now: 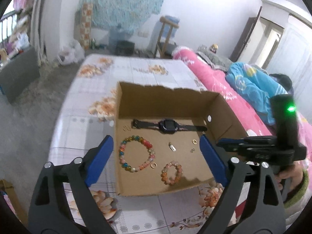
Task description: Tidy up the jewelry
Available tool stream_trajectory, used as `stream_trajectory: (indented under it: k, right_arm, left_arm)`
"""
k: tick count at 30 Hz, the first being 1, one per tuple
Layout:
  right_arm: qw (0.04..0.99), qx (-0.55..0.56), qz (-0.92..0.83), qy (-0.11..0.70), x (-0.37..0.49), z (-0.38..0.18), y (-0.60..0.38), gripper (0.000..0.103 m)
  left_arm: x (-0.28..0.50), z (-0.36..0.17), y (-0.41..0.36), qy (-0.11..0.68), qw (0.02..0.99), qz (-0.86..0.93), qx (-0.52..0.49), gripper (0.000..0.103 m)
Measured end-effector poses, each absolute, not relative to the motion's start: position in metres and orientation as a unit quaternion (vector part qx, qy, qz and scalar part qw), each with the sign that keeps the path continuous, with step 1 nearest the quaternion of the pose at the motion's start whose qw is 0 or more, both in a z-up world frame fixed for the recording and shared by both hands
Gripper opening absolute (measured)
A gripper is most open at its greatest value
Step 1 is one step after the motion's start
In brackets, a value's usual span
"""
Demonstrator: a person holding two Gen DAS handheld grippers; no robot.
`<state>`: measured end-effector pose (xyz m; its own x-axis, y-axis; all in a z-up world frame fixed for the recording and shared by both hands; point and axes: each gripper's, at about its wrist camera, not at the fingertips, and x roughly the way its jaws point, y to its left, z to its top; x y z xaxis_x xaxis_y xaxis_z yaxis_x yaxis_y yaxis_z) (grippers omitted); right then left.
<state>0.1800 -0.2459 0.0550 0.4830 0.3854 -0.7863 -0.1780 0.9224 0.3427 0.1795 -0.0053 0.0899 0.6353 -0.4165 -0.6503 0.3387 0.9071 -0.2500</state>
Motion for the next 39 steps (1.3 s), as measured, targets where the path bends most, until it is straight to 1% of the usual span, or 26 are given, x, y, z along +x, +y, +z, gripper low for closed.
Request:
stream_trajectory:
  k: [1, 2, 4, 6, 8, 10, 11, 13, 15, 19, 23, 26, 30, 34, 39]
  right_arm:
    - [0.866, 0.111, 0.160, 0.461, 0.170, 0.064, -0.248, 0.027]
    - [0.876, 0.111, 0.156, 0.442, 0.162, 0.070, -0.249, 0.032]
    - [0.896, 0.104, 0.143, 0.408, 0.144, 0.084, -0.252, 0.049]
    - [0.916, 0.087, 0.123, 0.373, 0.125, 0.096, -0.249, 0.058]
    - [0.927, 0.073, 0.104, 0.352, 0.112, 0.102, -0.247, 0.064]
    - [0.935, 0.057, 0.090, 0.337, 0.099, 0.106, -0.244, 0.073]
    - [0.937, 0.046, 0.084, 0.335, 0.094, 0.106, -0.240, 0.076]
    - [0.938, 0.021, 0.074, 0.339, 0.085, 0.104, -0.233, 0.084]
    - [0.935, 0.003, 0.059, 0.348, 0.081, 0.095, -0.227, 0.088]
    - [0.923, 0.010, 0.039, 0.382, 0.078, 0.078, -0.227, 0.091]
    - [0.906, 0.006, 0.010, 0.423, 0.083, 0.058, -0.227, 0.091]
    - [0.895, 0.016, -0.011, 0.447, 0.089, 0.045, -0.228, 0.092]
    - [0.878, 0.036, -0.026, 0.476, 0.099, 0.031, -0.230, 0.093]
    - [0.866, 0.051, -0.027, 0.497, 0.108, 0.021, -0.231, 0.093]
    - [0.862, 0.052, -0.030, 0.504, 0.112, 0.017, -0.232, 0.093]
  left_arm:
    - [0.174, 0.093, -0.004, 0.365, 0.907, -0.204, -0.050, 0.091]
    - [0.168, 0.096, -0.002, 0.356, 0.912, -0.199, -0.046, 0.092]
    - [0.154, 0.102, -0.001, 0.341, 0.921, -0.186, -0.035, 0.094]
    - [0.142, 0.104, -0.002, 0.341, 0.924, -0.171, -0.022, 0.095]
    - [0.131, 0.104, 0.000, 0.343, 0.924, -0.166, -0.019, 0.095]
    - [0.121, 0.103, 0.000, 0.344, 0.926, -0.151, -0.017, 0.095]
    - [0.116, 0.101, 0.000, 0.346, 0.929, -0.135, -0.010, 0.095]
    - [0.108, 0.098, -0.003, 0.343, 0.934, -0.104, 0.006, 0.095]
    - [0.103, 0.090, -0.007, 0.345, 0.935, -0.077, 0.023, 0.095]
    - [0.102, 0.075, -0.008, 0.370, 0.926, -0.069, 0.030, 0.095]
    - [0.109, 0.061, -0.009, 0.396, 0.917, -0.053, 0.008, 0.095]
    - [0.118, 0.048, -0.016, 0.440, 0.895, -0.067, -0.002, 0.095]
    - [0.125, 0.033, -0.032, 0.471, 0.880, -0.067, 0.013, 0.095]
    - [0.124, 0.025, -0.047, 0.478, 0.874, -0.069, 0.042, 0.095]
    - [0.129, 0.027, -0.054, 0.487, 0.869, -0.081, 0.037, 0.095]
